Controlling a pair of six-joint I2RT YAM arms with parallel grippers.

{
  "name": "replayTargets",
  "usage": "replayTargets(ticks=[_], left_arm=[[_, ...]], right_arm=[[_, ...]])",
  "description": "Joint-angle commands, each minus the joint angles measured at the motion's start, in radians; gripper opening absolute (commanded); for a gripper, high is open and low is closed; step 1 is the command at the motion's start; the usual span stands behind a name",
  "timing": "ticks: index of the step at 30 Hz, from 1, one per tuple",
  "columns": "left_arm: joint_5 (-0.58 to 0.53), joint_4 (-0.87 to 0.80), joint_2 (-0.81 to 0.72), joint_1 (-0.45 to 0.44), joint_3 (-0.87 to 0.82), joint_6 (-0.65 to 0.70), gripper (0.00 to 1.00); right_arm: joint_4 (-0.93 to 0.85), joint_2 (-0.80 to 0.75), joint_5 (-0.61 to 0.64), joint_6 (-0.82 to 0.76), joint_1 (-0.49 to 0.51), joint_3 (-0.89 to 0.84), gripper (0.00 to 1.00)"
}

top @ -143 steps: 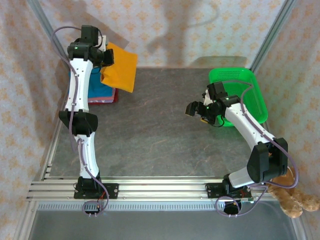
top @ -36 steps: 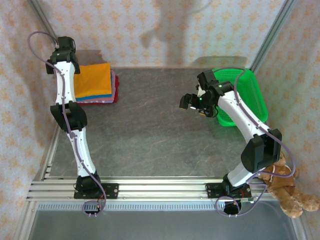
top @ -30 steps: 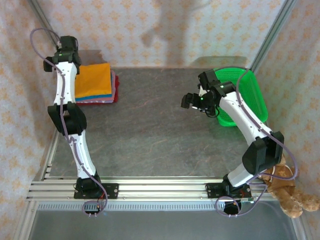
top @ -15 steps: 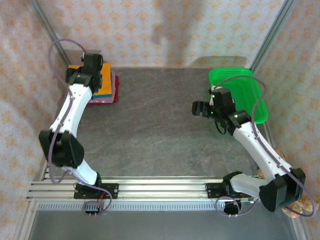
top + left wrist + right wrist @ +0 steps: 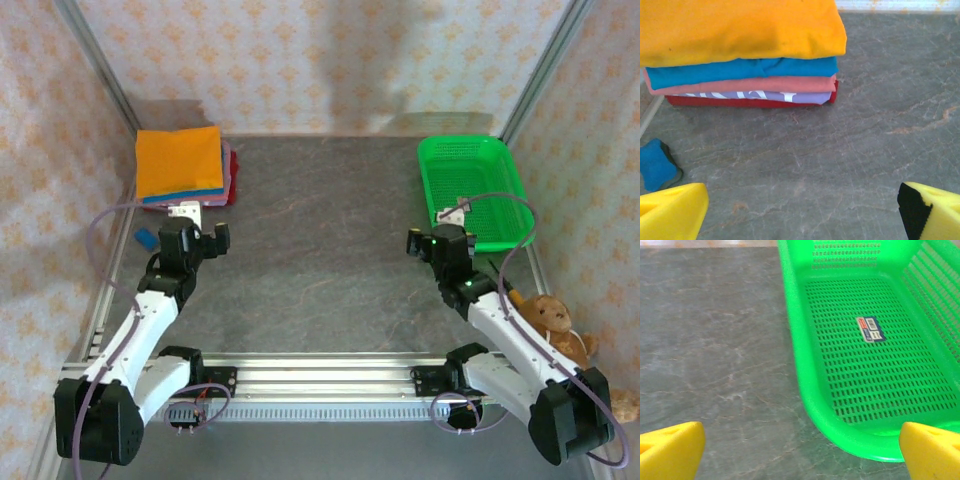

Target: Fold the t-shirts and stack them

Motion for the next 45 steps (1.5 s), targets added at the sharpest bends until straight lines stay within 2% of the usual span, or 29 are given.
replayTargets(ticks=[1,5,8,11,13,15,20,25,29,32,36,39,41,43,45], left_arm=[[-0.042,0.271,-0.005,-0.003,-0.059,-0.04,1.0],[-0.076,0.494,0.045,-0.003,-0.168,-0.018,0.99],[-0.113,0.712,0.145,-0.003,-0.238,-0.008,0.99],[-0.122,0.816,0.255,-0.003,-0.236,0.047,0.99],[-0.179,0.889,0.315,-0.002,-0.229,0.052,1.0],[-0.177,0.758,0.307,0.0,-0.181,0.033,1.0],[-0.126,0.802,0.327,0.001,-0.209,0.049,1.0],[-0.138,1.214,0.499,0.001,-0.341,0.053,1.0],[-0.15,1.435,0.664,0.001,-0.364,0.057,1.0],[-0.155,1.283,0.601,0.0,-0.331,0.043,1.0],[-0.218,1.266,0.623,0.0,-0.303,0.035,1.0],[-0.248,1.108,0.597,0.0,-0.238,0.019,1.0],[-0.228,1.014,0.603,0.0,-0.185,0.029,1.0],[-0.223,0.943,0.595,0.0,-0.156,0.024,1.0],[-0.218,1.031,0.603,0.0,-0.187,0.033,1.0]], right_arm=[[0.217,0.022,0.055,-0.002,-0.032,-0.063,0.99],[0.378,0.102,0.089,-0.029,-0.047,-0.111,0.99],[0.493,0.177,0.088,-0.049,-0.064,-0.14,0.99],[0.61,0.229,0.08,-0.088,-0.072,-0.172,0.99],[0.659,0.248,0.08,-0.103,-0.076,-0.188,0.99],[0.736,0.263,0.069,-0.114,-0.084,-0.216,0.99],[0.831,0.353,0.045,-0.139,-0.154,-0.206,0.99],[0.827,0.4,-0.05,-0.103,-0.206,-0.17,0.99],[0.908,0.47,-0.085,-0.1,-0.212,-0.177,0.99],[0.907,0.524,-0.109,-0.11,-0.212,-0.147,0.99],[0.864,0.534,-0.109,-0.093,-0.222,-0.121,0.99],[0.849,0.539,-0.126,-0.091,-0.231,-0.11,0.99],[0.846,0.543,-0.135,-0.088,-0.235,-0.108,0.99],[0.916,0.557,-0.165,-0.093,-0.243,-0.14,0.99],[1.065,0.595,-0.17,-0.097,-0.244,-0.199,0.99]])
